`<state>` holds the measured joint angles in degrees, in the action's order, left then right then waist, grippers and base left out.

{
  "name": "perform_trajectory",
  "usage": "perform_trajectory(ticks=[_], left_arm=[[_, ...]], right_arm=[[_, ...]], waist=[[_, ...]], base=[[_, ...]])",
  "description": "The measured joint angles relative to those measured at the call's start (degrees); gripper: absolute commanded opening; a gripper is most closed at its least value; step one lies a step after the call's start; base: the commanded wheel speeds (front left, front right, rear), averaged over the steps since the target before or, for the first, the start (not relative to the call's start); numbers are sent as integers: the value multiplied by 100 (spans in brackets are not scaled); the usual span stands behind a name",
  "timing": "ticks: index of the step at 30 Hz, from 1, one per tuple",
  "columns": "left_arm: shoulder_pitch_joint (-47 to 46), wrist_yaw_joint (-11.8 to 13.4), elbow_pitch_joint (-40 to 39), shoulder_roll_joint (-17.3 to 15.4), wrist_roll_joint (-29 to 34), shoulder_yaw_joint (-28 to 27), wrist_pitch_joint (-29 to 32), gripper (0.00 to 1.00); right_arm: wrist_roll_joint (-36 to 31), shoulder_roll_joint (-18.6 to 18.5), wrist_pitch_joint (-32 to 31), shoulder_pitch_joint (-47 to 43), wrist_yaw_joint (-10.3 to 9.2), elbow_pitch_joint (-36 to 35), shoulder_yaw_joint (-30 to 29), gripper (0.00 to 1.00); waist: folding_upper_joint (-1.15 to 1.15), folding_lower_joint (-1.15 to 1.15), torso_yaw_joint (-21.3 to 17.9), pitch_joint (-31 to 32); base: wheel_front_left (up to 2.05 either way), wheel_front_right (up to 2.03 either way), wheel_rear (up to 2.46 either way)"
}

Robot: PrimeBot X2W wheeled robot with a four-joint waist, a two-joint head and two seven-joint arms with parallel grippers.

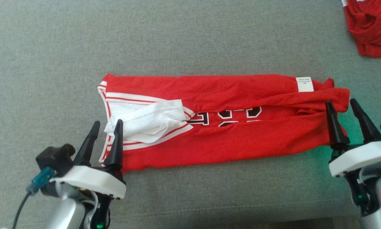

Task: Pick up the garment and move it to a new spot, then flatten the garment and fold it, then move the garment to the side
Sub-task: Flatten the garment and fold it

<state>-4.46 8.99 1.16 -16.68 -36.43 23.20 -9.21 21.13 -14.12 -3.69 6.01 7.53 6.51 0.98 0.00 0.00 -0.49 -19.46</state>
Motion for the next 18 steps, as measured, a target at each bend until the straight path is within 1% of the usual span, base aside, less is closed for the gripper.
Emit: perform_trajectory(ticks=[4,7,13,18], left_arm=[[-3,171,27,96,326,-48,-347,100],[-43,219,27,179,568,-213,-488,100],[-101,190,7,480,1073,-543,-510,100],[-92,87,93,505,1532,-593,-519,100]], right_arm=[[-189,278,231,-40,0,-288,-163,100],[-364,413,278,-60,0,-513,-212,100],[-619,620,320,-96,0,-801,-288,100],[-765,766,320,-387,0,-902,-292,100]], waist=[[0,0,-29,120],[0,0,-37,220],[0,0,-39,451],[0,0,-62,669]], base=[[0,0,0],[0,0,0],[0,0,0],[0,0,0]])
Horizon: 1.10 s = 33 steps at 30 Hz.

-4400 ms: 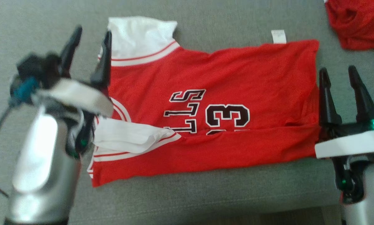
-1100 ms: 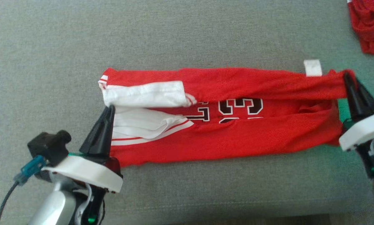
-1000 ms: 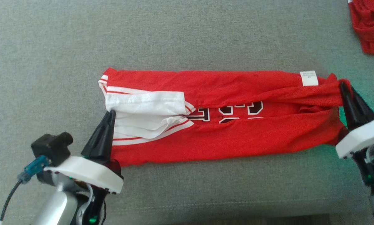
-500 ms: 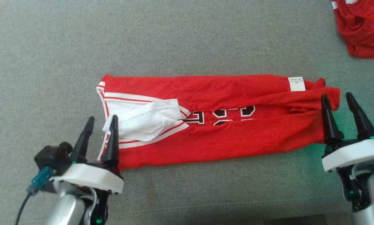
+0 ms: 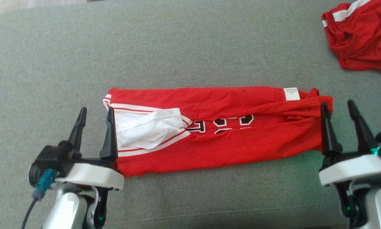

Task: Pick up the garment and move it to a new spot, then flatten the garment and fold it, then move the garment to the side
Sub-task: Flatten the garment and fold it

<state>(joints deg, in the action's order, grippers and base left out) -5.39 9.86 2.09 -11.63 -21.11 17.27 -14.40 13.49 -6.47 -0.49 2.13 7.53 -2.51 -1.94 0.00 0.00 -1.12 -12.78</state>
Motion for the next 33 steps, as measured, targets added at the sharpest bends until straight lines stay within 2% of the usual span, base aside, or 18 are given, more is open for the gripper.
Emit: perform_trajectory(ticks=[8,21,29,33], left_arm=[[173,-170,313,20,85,-123,-15,100],[191,-264,477,29,137,-124,-15,100],[89,-318,468,91,199,-94,-15,100],[-137,-388,466,142,240,-13,-15,100]], right_arm=[[-54,65,0,-218,0,-19,145,100],[-35,64,0,-212,0,103,152,100],[20,2,-21,244,0,750,-281,100],[-29,-86,-411,652,0,1377,-371,100]], waist=[[0,0,-100,182],[0,0,-91,201],[0,0,-6,-26],[0,-1,84,-214]], base=[[0,0,0],[0,0,0],[0,0,0],[0,0,0]])
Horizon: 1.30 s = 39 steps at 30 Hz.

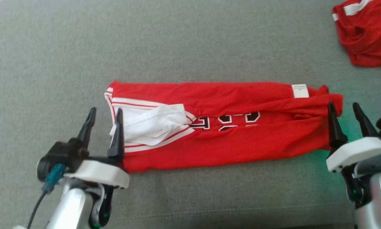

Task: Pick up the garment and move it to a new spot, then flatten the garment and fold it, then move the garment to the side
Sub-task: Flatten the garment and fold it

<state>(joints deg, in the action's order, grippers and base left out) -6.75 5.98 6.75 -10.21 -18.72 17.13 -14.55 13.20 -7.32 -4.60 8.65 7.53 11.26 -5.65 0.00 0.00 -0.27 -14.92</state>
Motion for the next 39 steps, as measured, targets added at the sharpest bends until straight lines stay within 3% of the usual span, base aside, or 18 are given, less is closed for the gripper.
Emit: perform_trajectory(ticks=[6,13,14,15,16,17,29,39], left_arm=[[-197,-53,71,136,-1,69,0,100],[-232,-149,118,178,47,66,0,100],[-253,-152,123,183,51,66,0,100],[-283,-153,131,188,51,62,0,100],[-310,-153,131,194,51,60,0,100],[-330,-154,132,202,51,58,0,100],[-331,-229,190,277,149,-1,0,100],[-324,-247,190,302,149,-111,0,100]], right_arm=[[-33,-22,-625,283,0,581,-74,100],[301,9,-1277,410,0,680,-34,100],[393,9,-1354,410,0,672,-18,96],[433,7,-1450,404,0,648,15,48],[548,9,-1522,393,0,598,42,30],[661,13,-1551,375,0,557,91,0],[744,43,-1338,42,0,240,122,0],[628,-287,-934,8,0,136,-497,0]], waist=[[0,0,134,-245],[0,0,164,-340],[0,0,162,-343],[0,0,161,-345],[0,0,159,-345],[0,0,155,-345],[0,0,66,-253],[0,0,17,-173]], base=[[0,0,0],[0,0,0],[0,0,0],[0,0,0],[0,0,0],[0,0,0],[0,0,0],[0,0,0]])
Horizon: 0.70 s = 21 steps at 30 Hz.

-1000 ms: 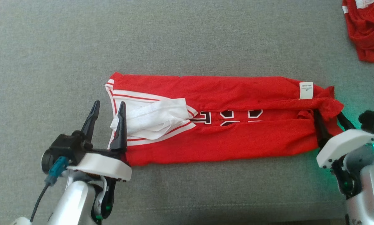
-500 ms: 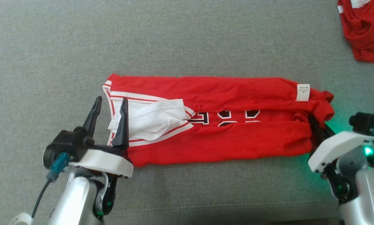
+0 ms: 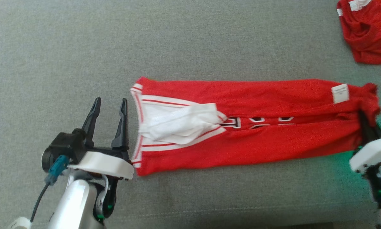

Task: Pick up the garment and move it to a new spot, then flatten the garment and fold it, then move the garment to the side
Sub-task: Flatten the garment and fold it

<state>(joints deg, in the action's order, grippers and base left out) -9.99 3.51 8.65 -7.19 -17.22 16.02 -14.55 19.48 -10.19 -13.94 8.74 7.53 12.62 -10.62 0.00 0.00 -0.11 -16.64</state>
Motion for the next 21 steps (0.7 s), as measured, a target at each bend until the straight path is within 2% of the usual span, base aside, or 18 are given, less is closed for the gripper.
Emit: perform_trajectory(ticks=[7,13,17,21], left_arm=[[40,-1,1,15,0,-23,0,100],[66,-1,22,15,0,-32,0,100],[64,-5,57,16,0,-13,0,100],[64,-43,77,22,0,7,0,100]], right_arm=[[119,-241,-10,-1,0,-255,-157,0],[802,-182,-659,4,0,-1255,524,0],[1696,90,-1377,15,0,-1913,1126,0],[2421,350,-1868,90,0,-2185,1779,0]], waist=[[0,0,-56,89],[0,0,-153,214],[0,0,-143,267],[0,0,-50,288]], base=[[0,0,0],[0,0,0],[0,0,0],[0,0,0]])
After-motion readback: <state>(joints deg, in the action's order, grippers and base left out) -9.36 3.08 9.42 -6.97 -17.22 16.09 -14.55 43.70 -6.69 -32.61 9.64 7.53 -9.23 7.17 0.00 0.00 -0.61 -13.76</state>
